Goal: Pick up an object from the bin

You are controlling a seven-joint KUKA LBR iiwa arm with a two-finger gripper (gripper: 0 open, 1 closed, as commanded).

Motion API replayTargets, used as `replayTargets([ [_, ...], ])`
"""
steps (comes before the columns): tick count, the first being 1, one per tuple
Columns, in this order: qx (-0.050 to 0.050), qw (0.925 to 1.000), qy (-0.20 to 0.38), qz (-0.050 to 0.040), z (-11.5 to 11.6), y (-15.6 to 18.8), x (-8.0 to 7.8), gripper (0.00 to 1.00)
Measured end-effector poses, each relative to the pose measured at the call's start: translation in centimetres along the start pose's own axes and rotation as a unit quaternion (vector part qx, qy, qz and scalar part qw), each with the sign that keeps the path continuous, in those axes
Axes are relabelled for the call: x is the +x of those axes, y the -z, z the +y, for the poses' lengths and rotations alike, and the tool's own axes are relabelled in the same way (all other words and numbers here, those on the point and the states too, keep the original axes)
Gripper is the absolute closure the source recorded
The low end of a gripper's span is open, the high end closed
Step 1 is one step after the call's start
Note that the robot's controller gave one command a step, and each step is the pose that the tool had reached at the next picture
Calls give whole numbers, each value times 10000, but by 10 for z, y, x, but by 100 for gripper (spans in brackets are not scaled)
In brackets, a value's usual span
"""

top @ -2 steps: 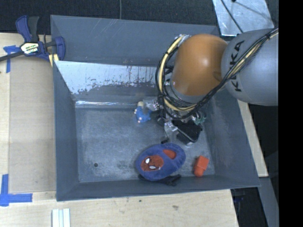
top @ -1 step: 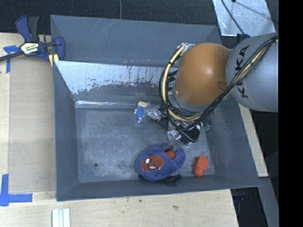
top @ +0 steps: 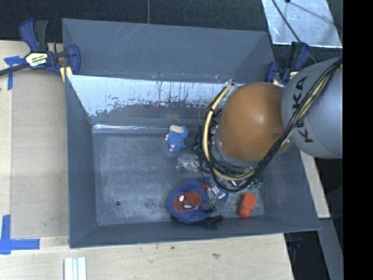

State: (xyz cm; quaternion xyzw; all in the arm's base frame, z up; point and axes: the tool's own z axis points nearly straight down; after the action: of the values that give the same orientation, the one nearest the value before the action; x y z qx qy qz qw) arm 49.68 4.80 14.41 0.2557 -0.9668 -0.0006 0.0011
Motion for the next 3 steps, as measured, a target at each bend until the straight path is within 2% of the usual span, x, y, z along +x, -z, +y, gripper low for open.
replayTargets([
  [1,20,10000,-42,-9,-11,-75,-14,0],
  [2,63,9998,-51,-157,-13,-68,-21,100],
  [3,31,10000,49,-65,-7,29,-30,100],
])
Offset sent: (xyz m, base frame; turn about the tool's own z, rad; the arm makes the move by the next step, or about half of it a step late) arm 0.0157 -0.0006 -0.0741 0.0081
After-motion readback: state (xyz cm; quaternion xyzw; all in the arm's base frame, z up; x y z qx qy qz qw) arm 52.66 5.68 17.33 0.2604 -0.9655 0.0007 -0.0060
